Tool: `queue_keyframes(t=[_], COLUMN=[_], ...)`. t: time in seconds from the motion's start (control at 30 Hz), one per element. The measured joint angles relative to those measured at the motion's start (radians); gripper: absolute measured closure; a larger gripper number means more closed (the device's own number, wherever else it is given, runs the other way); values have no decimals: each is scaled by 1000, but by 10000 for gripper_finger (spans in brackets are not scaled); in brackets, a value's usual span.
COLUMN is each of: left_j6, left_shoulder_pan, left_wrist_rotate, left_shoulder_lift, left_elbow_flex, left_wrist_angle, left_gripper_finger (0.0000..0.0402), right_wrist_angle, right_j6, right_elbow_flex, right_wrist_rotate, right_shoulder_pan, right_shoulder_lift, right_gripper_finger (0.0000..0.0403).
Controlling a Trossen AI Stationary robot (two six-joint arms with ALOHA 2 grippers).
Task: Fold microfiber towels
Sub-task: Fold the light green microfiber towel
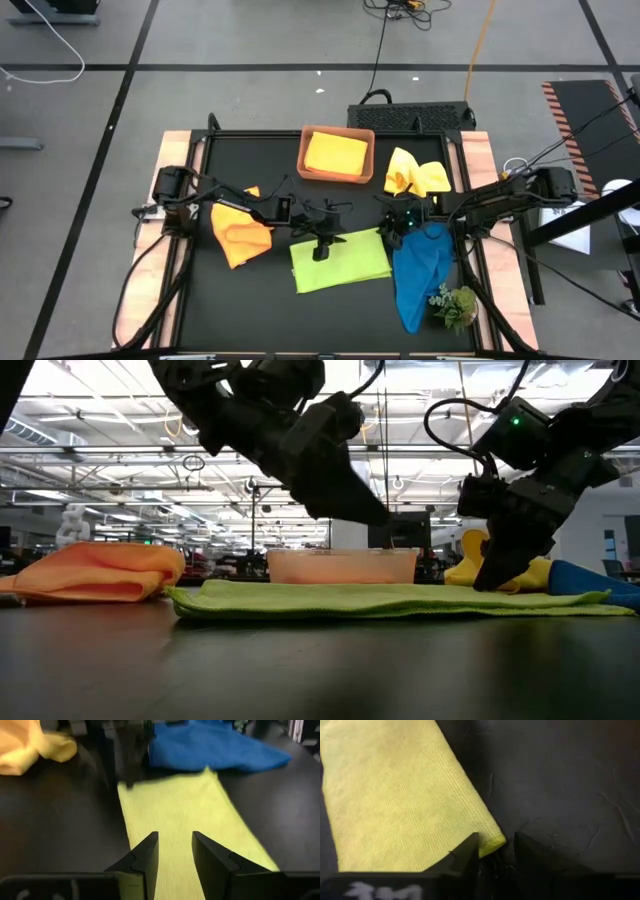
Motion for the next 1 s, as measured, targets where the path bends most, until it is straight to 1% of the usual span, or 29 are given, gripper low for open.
queue_keyframes(t=[0.23, 0.27, 0.47, 0.57, 0.63, 0.73, 0.83, 1.0], left_j6=[-18, -22, -27, -32, -52, -83, -110, -168], left_shoulder_pan=[0, 0, 7, 24, 39, 63, 84, 105], left_wrist_rotate=[0, 0, 3, 41, 66, 69, 84, 101], left_shoulder_lift=[3, 3, 2, 2, 2, 2, 2, 12], left_elbow_flex=[-3, -3, -3, -3, -3, -3, -3, -3], left_wrist_angle=[15, 24, 95, 161, 177, 183, 190, 203], left_gripper_finger=[284, 284, 284, 283, 283, 279, 258, 207], right_wrist_angle=[0, 0, 34, 83, 122, 160, 183, 197], right_j6=[-17, -21, -40, -64, -80, -100, -118, -128], right_elbow_flex=[0, 0, 0, 1, 1, 1, 1, 2], right_wrist_rotate=[1, 1, 10, 10, 10, 10, 10, 11], right_shoulder_pan=[0, 0, 0, 7, 14, 29, 43, 54], right_shoulder_lift=[0, -4, -52, -80, -94, -113, -127, -136], right_gripper_finger=[388, 395, 400, 401, 402, 402, 402, 402])
